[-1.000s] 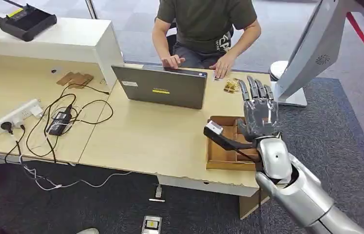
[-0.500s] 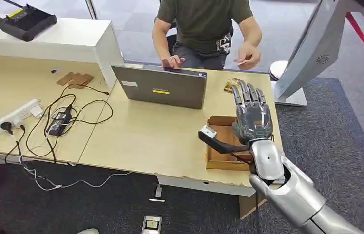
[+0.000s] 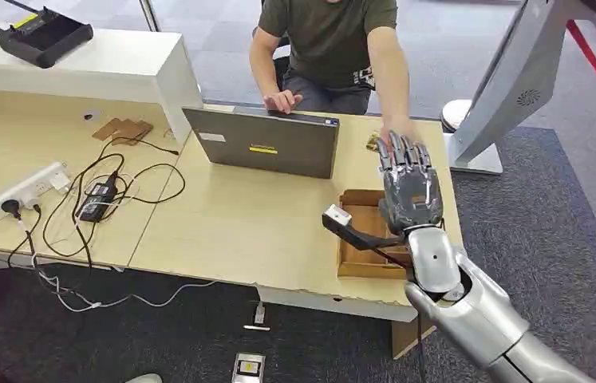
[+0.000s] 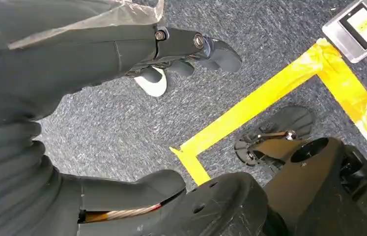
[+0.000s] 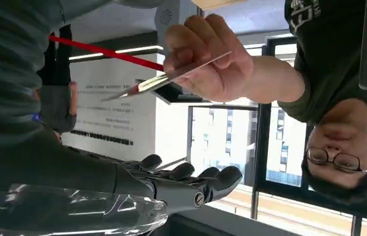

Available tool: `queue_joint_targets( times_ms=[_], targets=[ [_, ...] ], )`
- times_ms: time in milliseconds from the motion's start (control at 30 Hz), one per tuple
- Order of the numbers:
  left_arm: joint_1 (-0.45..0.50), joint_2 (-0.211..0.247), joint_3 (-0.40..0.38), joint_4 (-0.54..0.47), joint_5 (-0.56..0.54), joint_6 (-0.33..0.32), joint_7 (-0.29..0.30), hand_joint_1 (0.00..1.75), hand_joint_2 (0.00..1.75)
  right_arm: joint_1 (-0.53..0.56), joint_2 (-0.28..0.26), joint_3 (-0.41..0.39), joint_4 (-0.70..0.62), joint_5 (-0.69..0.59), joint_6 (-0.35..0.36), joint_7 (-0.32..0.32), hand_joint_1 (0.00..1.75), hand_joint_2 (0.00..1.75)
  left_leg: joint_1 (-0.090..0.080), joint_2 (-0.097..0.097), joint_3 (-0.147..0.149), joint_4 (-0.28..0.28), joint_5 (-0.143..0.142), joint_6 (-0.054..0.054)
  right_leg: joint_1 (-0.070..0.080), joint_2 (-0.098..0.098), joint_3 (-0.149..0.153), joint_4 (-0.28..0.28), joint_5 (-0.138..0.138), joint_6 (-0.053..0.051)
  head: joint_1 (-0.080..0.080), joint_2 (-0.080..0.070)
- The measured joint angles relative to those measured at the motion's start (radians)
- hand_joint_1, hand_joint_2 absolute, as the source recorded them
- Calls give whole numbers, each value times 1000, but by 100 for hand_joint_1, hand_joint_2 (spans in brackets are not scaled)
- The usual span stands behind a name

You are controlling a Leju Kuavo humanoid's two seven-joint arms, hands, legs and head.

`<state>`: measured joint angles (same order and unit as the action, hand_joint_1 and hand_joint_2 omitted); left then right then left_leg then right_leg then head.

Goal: Pass the card to the sensor for recognition and then transmit it.

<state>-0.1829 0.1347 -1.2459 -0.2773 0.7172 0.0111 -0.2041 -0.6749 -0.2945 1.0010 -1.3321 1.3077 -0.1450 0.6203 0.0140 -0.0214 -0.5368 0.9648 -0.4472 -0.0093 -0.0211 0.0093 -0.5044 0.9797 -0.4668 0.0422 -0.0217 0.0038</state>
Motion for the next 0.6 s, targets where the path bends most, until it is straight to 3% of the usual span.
queue_joint_targets(
  times_ms=[133,167,200,600],
  targets=[
    [0,0,0,0,-6,-2,0,0,175,-9,4,-1,2,9,-3,0,0,175,0,0,0,0,0,0,0,0,0,0,0,0,0,0],
    [0,0,0,0,-7,-2,0,0,175,-12,4,-2,5,9,-3,0,168,175,0,0,0,0,0,0,0,0,0,0,0,0,0,0],
    [-1,0,0,0,-8,-2,0,0,175,-13,4,-2,5,9,-3,0,175,175,0,0,0,0,0,0,0,0,0,0,0,0,0,0],
    [-7,0,0,0,-20,-8,7,0,175,-18,3,-3,16,-7,-3,-5,175,175,0,0,0,0,0,0,0,0,0,0,0,0,0,0]
  ],
)
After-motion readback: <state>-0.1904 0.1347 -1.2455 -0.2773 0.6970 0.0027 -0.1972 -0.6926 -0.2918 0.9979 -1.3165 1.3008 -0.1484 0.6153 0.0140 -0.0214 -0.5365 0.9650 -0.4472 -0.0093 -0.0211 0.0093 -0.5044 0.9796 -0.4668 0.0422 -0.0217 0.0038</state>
